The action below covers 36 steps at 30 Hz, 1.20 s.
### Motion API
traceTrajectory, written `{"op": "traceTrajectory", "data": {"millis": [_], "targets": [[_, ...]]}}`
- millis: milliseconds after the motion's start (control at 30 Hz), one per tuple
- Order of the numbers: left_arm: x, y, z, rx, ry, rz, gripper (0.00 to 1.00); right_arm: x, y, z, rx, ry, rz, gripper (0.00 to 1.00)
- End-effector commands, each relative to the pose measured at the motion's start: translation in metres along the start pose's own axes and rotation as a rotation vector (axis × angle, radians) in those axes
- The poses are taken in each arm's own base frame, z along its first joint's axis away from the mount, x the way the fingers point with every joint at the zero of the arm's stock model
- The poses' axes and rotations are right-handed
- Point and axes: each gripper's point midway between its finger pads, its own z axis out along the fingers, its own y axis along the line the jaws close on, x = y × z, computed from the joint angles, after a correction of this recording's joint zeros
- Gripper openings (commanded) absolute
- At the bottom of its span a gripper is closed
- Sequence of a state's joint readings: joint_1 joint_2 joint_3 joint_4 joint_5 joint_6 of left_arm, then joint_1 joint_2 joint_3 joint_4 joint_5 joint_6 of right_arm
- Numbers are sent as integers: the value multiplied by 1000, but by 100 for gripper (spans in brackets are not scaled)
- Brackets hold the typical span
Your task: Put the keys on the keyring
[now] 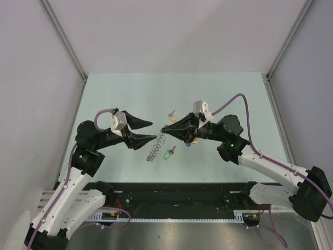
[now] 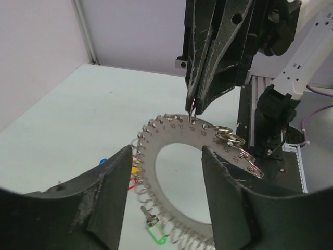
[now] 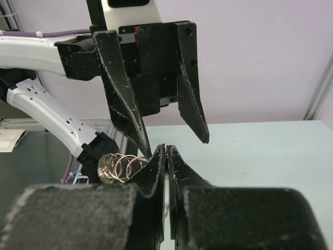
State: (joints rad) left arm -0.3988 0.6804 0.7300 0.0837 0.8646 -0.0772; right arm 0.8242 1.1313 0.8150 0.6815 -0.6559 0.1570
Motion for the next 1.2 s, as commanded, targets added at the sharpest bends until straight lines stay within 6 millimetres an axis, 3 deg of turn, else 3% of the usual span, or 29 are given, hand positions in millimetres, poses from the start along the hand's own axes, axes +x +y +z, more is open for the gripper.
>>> {"op": "traceTrajectory", "data": {"millis": [0,233,533,1167], "targets": [[-29,-16,1,98,-79,60,57,-16,6,-3,-19,-55,-39,0],[-26,-22,6,159,-73,29,45,-13,10,0,-48,-69,-15,0],[-15,-25,15,194,-49,-10,40,-13,12,3,-57,-84,-14,0],[-11,-31,21,209,-29,-28,28,-9,16,8,-66,-81,-14,0]]}}
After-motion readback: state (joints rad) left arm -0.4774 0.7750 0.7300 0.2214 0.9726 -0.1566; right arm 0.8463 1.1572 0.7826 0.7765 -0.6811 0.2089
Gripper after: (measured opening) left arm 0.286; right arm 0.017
